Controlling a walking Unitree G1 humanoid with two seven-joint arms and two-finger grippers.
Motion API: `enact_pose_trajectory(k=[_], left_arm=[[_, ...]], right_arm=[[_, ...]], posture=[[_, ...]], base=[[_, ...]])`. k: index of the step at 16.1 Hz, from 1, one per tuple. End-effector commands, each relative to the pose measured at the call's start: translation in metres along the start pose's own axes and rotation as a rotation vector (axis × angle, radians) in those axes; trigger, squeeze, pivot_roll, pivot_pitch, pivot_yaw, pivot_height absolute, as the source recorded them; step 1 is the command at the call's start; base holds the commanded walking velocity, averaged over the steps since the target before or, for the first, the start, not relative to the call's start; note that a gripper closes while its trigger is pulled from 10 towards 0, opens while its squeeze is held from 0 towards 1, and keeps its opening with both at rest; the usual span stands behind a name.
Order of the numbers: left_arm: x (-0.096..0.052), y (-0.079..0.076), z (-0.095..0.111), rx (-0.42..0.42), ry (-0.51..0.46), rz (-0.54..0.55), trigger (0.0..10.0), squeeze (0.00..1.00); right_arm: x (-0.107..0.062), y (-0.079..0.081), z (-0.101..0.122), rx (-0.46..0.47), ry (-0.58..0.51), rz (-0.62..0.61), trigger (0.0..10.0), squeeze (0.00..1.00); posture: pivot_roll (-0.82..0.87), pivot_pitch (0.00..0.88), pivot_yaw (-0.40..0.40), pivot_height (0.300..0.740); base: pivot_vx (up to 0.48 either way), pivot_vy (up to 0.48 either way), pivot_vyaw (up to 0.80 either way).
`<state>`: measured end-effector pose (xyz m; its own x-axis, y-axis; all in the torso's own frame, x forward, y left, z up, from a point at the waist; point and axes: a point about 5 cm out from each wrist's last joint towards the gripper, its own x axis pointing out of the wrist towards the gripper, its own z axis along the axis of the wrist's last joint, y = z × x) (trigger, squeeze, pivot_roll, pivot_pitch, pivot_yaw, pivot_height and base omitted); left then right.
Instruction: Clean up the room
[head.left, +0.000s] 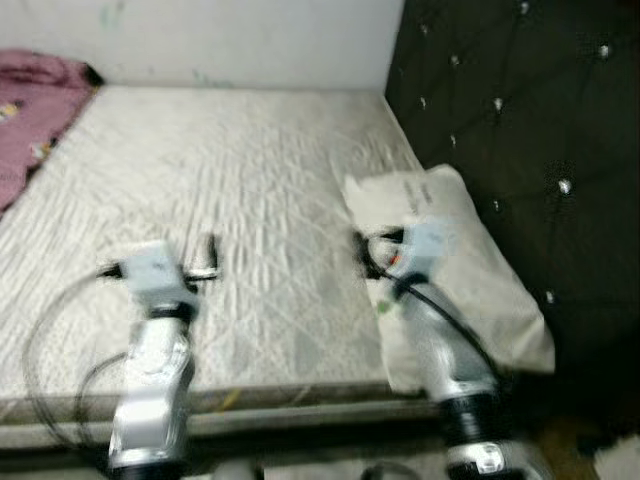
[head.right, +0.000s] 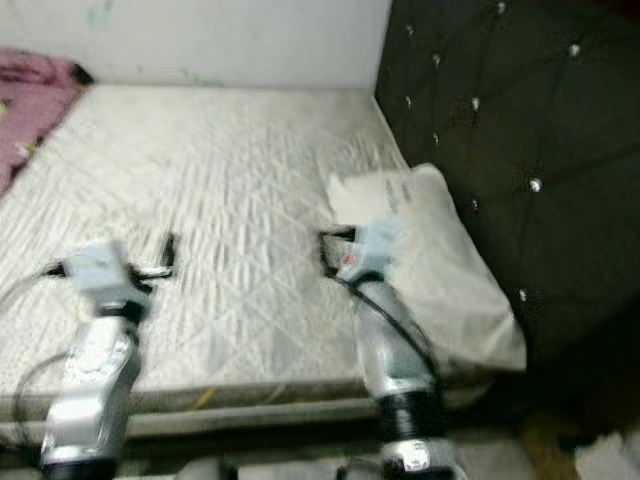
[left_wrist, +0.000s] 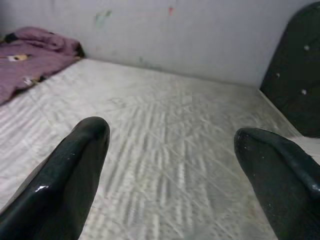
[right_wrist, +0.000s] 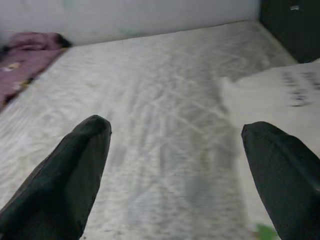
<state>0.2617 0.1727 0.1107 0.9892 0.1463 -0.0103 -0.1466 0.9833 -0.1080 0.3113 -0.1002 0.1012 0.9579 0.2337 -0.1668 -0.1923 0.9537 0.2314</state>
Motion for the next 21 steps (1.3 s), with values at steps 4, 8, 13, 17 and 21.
enact_pose_trajectory(k=[4, 8, 13, 17, 21], left_arm=[[0.0006, -0.0125, 0.001, -0.027, -0.004, -0.034, 10.0, 0.0], [0.0009, -0.0137, 0.0019, -0.056, -0.006, -0.045, 10.0, 0.0], [0.0012, -0.0131, 0.002, -0.062, -0.007, -0.036, 10.0, 0.0], [0.0017, -0.0138, 0.002, -0.06, -0.007, -0.036, 10.0, 0.0], [0.0013, -0.0143, 0.0018, -0.06, -0.008, -0.036, 10.0, 0.0]], right_arm=[[-0.0007, -0.0112, 0.0029, 0.006, 0.009, -0.027, 10.0, 0.0], [0.0001, -0.0112, 0.0025, 0.006, 0.008, -0.025, 10.0, 0.0], [0.0008, -0.0109, 0.0019, -0.002, 0.015, -0.02, 10.0, 0.0], [0.0013, -0.0108, 0.001, -0.005, 0.02, -0.016, 10.0, 0.0], [0.0016, -0.0112, 0.0005, -0.009, 0.024, -0.012, 10.0, 0.0]], posture=[[-0.02, 0.0, -0.022, 0.74], [-0.02, 0.0, -0.023, 0.74], [-0.01, 0.0, -0.027, 0.74], [-0.01, 0.0, -0.031, 0.74], [-0.01, 0.0, -0.034, 0.74]], base=[[0.0, 0.48, -0.11], [0.0, 0.48, -0.4], [0.0, 0.48, 0.0], [0.0, 0.48, 0.0], [0.0, 0.48, 0.0]])
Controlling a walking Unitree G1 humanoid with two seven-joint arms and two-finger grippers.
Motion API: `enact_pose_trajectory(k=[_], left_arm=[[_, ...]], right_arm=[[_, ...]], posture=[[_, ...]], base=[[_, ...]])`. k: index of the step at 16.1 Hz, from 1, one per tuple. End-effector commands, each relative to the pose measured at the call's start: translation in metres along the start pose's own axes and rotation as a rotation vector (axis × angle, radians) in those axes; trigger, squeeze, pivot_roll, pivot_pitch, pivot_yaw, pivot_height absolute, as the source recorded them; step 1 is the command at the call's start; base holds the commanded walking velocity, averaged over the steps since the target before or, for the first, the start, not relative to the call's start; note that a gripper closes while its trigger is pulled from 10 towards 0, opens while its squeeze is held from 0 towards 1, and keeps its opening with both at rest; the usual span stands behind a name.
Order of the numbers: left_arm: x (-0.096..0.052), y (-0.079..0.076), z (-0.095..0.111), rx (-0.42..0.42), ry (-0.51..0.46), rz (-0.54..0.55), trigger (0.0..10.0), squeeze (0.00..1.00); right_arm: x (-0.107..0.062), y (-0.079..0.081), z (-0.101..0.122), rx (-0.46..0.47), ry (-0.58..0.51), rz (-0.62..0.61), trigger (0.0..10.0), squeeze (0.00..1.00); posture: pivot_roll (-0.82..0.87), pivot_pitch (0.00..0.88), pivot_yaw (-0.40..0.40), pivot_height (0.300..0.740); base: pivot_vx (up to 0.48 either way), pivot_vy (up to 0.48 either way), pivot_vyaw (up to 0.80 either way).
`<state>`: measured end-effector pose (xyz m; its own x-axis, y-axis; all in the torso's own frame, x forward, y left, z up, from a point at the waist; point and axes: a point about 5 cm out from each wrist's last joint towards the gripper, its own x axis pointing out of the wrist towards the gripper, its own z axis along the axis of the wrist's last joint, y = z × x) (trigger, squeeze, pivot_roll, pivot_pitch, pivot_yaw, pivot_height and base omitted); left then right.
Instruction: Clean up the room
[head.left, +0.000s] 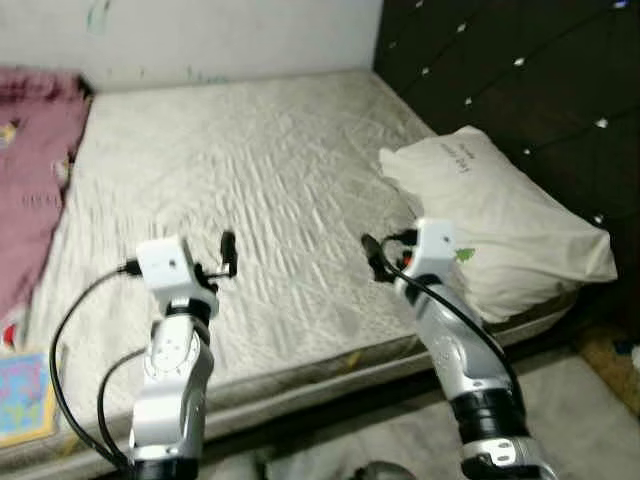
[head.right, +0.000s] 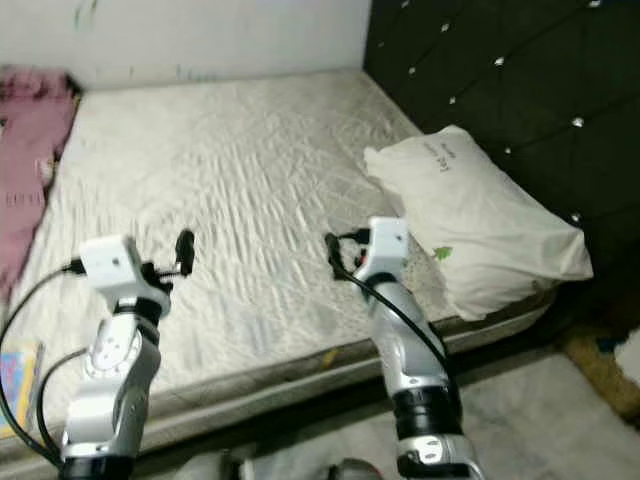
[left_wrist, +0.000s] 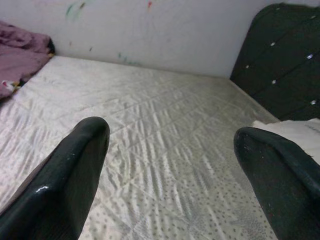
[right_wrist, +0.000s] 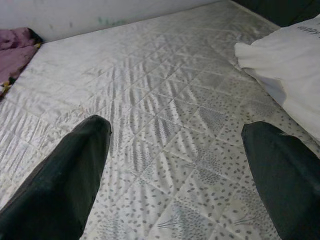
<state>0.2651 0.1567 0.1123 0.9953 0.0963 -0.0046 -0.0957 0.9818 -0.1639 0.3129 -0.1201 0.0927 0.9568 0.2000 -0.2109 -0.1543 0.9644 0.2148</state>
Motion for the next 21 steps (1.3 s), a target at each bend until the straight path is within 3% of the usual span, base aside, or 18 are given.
enact_pose_trajectory(k=[1, 6, 9, 12, 21], left_arm=[[0.0, 0.002, 0.002, -0.003, -0.01, 0.014, 10.0, 0.0], [0.0, 0.001, 0.003, -0.015, -0.018, 0.007, 10.0, 0.0], [0.0, 0.001, 0.002, -0.023, -0.016, 0.005, 10.0, 0.0], [0.0, 0.0, 0.002, -0.03, -0.014, 0.004, 10.0, 0.0], [0.0, 0.0, 0.003, -0.035, -0.018, 0.006, 10.0, 0.0]], right_arm=[[0.003, 0.012, 0.004, 0.007, -0.008, 0.049, 10.0, 0.0], [0.001, 0.018, 0.006, -0.004, -0.015, 0.086, 10.0, 0.0], [0.002, 0.021, 0.007, -0.097, -0.043, 0.091, 10.0, 0.0], [0.0, 0.022, 0.006, -0.129, -0.053, 0.094, 10.0, 0.0], [-0.001, 0.023, 0.004, -0.079, -0.031, 0.147, 10.0, 0.0]], posture=[[-0.01, 0.0, -0.034, 0.74], [-0.01, 0.0, -0.037, 0.74], [-0.01, 0.0, -0.037, 0.74], [-0.02, 0.0, -0.038, 0.74], [-0.02, 0.003, -0.037, 0.74]], base=[[0.0, 0.48, 0.0], [0.0, 0.48, 0.0], [0.0, 0.48, 0.0], [0.0, 0.48, 0.0], [0.0, 0.48, 0.0]])
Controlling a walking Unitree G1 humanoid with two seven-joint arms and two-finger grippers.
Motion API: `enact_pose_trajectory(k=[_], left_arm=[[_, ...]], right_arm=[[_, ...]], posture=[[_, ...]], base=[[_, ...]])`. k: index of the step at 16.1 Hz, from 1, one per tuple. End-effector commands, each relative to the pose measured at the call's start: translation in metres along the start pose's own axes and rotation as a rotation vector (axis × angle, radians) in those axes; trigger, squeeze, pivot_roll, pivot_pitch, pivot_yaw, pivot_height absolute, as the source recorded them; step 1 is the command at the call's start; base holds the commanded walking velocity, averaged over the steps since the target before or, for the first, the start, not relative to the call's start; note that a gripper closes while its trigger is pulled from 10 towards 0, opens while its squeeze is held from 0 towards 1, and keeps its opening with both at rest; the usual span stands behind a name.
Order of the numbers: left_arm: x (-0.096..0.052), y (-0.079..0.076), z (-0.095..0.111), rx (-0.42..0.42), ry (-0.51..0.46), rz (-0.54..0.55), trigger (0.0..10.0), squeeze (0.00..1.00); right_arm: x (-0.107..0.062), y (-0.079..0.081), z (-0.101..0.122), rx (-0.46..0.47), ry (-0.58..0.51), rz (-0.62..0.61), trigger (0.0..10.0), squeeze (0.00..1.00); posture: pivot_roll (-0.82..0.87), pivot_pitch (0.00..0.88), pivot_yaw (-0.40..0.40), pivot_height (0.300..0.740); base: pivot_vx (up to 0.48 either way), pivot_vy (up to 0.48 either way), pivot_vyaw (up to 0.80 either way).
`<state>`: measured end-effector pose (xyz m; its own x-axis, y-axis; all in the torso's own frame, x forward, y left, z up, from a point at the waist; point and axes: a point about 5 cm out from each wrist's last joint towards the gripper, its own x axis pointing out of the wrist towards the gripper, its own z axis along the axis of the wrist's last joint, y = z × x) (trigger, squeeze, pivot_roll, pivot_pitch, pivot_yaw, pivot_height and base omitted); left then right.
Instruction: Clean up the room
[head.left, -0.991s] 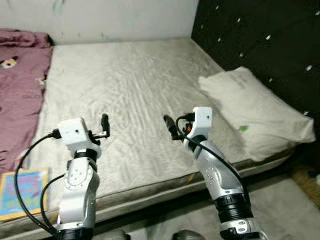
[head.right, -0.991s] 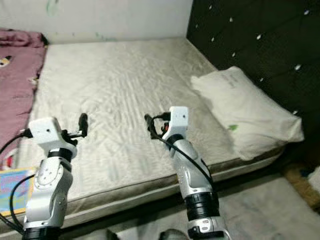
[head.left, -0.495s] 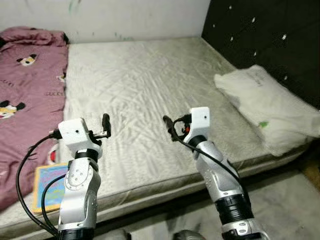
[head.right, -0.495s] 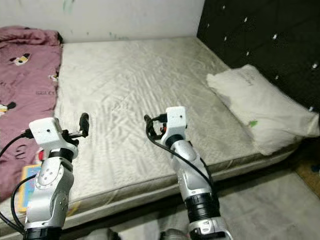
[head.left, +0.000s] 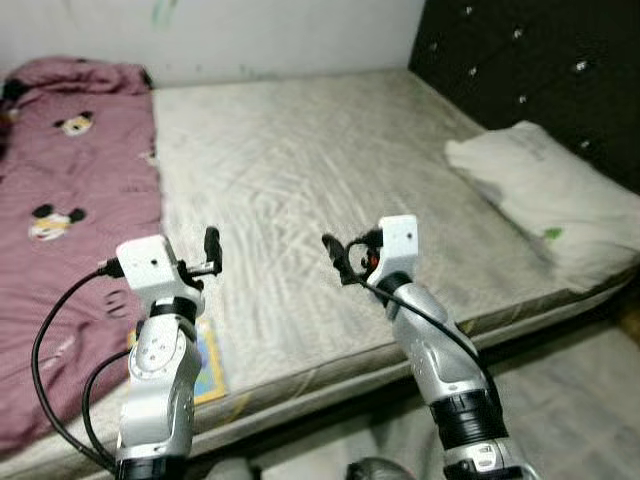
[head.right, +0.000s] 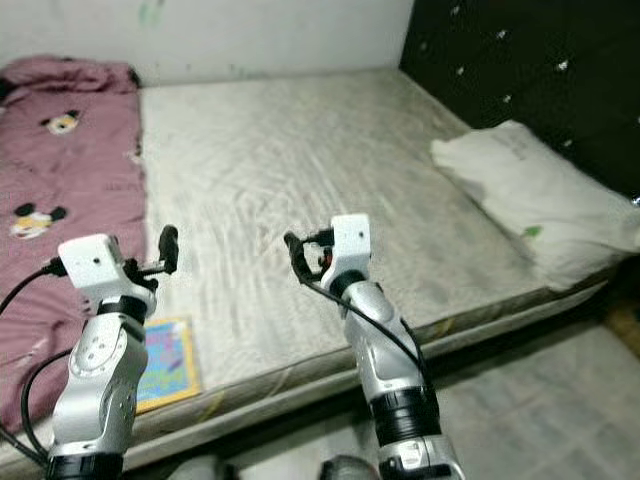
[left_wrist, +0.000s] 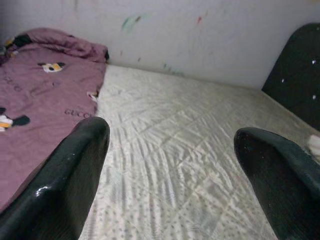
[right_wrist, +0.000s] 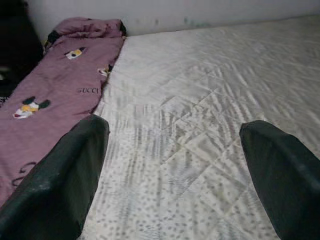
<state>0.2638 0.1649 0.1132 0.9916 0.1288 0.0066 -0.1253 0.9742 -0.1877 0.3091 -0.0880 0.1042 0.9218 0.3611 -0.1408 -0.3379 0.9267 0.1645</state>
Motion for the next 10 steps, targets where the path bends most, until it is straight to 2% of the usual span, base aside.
enact_pose_trajectory(k=[1, 10], left_arm=[[0.0001, -0.0087, 0.0004, -0.012, -0.001, -0.025, 10.0, 0.0], [0.0005, -0.0096, -0.0006, -0.009, 0.002, -0.023, 10.0, 0.0]], right_arm=[[-0.0038, -0.0101, -0.0013, 0.01, 0.009, -0.029, 10.0, 0.0], [-0.0035, -0.0094, -0.0013, 0.008, 0.012, -0.015, 10.0, 0.0]], posture=[[-0.02, 0.003, -0.037, 0.74], [-0.02, 0.003, -0.04, 0.74]], base=[[0.0, 0.48, 0.0], [0.0, 0.48, 0.0]])
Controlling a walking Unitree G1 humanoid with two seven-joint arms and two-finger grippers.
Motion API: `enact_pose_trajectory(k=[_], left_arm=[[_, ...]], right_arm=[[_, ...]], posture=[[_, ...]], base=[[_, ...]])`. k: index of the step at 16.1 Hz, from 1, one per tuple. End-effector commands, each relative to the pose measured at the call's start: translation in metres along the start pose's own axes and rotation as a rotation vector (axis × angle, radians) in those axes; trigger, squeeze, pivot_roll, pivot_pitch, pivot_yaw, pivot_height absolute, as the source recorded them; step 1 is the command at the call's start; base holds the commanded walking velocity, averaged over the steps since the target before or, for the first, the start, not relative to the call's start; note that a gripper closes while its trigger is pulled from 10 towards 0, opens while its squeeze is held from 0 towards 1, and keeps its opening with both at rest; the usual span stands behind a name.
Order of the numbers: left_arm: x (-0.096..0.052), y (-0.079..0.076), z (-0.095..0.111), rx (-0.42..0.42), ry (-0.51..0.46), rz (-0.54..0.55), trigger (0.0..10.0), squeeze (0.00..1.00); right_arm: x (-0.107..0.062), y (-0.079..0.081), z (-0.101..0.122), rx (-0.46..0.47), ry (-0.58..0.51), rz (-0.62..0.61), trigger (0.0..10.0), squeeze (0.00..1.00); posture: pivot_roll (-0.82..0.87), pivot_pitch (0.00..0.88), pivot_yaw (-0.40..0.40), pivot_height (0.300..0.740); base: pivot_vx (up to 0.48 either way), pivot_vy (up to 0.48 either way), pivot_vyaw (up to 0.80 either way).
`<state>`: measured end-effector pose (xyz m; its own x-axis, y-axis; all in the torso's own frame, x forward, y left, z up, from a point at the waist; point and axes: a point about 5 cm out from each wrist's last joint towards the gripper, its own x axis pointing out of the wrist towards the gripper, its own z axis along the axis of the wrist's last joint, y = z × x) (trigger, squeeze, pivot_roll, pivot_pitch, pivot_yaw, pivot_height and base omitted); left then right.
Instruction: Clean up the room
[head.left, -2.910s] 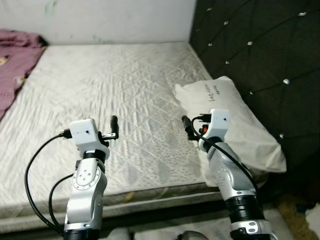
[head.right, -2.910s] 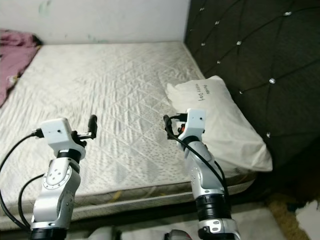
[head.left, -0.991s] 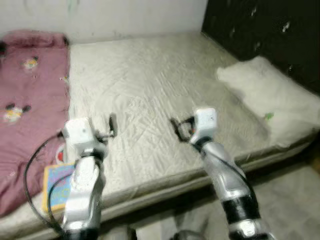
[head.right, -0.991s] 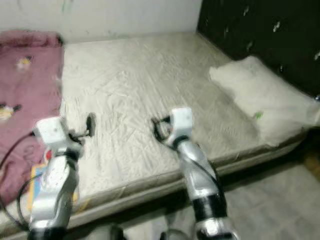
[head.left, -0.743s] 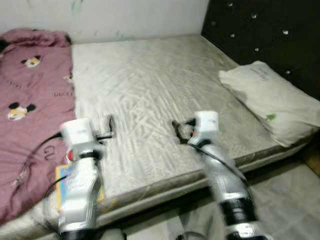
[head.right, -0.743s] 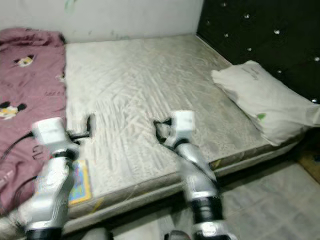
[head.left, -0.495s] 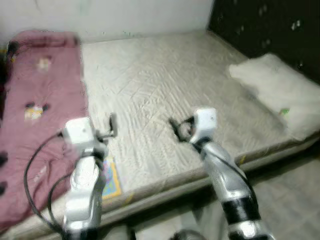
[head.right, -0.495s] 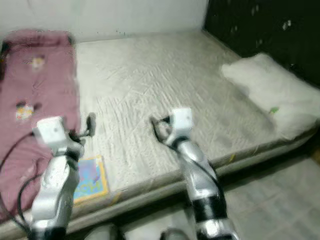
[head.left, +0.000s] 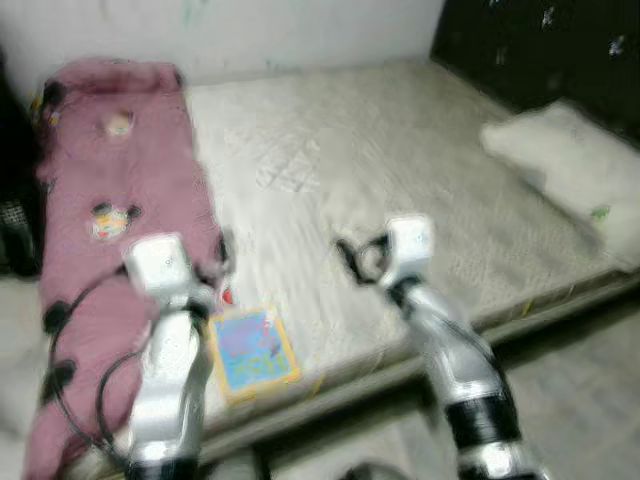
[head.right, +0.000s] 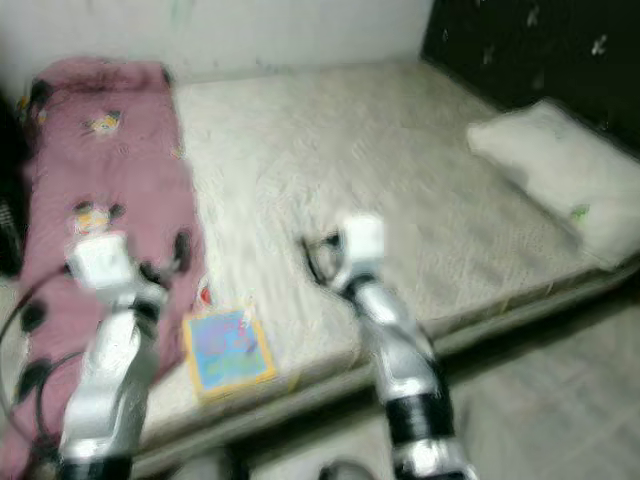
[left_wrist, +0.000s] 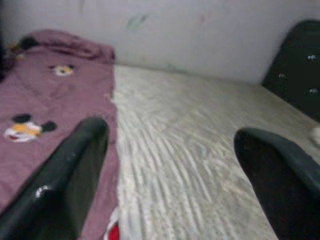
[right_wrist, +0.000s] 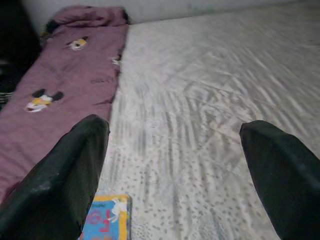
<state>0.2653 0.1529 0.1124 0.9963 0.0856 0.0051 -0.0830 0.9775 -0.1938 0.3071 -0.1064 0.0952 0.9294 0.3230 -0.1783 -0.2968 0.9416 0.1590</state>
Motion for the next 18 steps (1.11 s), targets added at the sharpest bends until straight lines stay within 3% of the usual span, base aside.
enact_pose_trajectory(k=[1, 4, 9, 18], left_arm=[[0.0005, 0.0019, 0.0025, -0.005, -0.008, 0.015, 10.0, 0.0], [0.001, 0.0017, 0.0028, 0.006, -0.016, 0.016, 10.0, 0.0], [0.0023, 0.0042, 0.0046, 0.064, -0.032, 0.053, 10.0, 0.0], [0.0026, 0.0054, 0.0028, 0.076, -0.023, 0.04, 10.0, 0.0]], right_arm=[[0.0035, 0.0097, 0.0066, -0.007, -0.022, 0.036, 10.0, 0.0], [0.0039, 0.0094, 0.0059, 0.0, -0.017, 0.03, 10.0, 0.0], [0.005, 0.0085, 0.0065, -0.002, -0.016, 0.022, 10.0, 0.0], [0.0044, 0.0095, 0.0059, -0.002, -0.02, 0.015, 10.0, 0.0]], posture=[[-0.02, 0.003, -0.04, 0.74], [-0.02, 0.0, -0.043, 0.74], [-0.02, 0.011, -0.041, 0.74], [-0.03, 0.01, -0.031, 0.74]], base=[[0.0, 0.48, 0.8], [0.0, 0.48, 0.52], [0.0, 0.0, 0.0], [0.0, 0.0, 0.0]])
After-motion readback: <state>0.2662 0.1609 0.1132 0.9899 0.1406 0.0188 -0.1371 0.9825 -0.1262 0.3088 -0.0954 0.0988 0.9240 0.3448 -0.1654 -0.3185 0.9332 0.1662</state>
